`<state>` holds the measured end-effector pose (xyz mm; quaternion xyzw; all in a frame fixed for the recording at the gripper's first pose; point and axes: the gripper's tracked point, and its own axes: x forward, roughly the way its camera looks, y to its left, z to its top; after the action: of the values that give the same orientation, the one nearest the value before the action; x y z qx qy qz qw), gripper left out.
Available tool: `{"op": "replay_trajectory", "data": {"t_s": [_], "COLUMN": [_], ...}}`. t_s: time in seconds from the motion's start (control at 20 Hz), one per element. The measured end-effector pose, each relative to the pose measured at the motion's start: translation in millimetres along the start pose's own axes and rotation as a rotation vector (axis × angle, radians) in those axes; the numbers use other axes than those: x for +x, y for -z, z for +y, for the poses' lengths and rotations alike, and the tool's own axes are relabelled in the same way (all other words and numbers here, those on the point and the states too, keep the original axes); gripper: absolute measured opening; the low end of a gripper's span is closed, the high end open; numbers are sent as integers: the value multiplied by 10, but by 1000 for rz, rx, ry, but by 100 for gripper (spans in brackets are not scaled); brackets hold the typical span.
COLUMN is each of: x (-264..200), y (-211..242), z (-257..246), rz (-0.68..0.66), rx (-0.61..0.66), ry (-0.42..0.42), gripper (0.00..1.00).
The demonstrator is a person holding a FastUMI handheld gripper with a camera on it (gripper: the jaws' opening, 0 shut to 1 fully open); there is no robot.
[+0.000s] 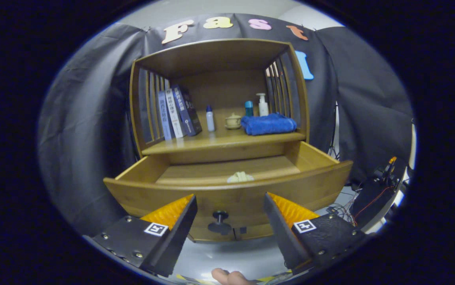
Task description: Pull open the drawer, take out the items inside it, and place them on the countertop above the cabinet.
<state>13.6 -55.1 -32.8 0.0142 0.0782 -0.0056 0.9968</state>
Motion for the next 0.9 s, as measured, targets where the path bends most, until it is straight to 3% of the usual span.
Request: {"op": "replay_trajectory", "data": {"t_s": [0.15,0.3,0.7,0.9], "x": [60,385,1358,1582], "y": [-479,-687,34,422], "z": [-28,-23,-164,-269], "rz": [-38,7,468,659], "rx": [-51,-60,-90,4], "ry": [23,33,86,108], "gripper": [99,99,96,67]}}
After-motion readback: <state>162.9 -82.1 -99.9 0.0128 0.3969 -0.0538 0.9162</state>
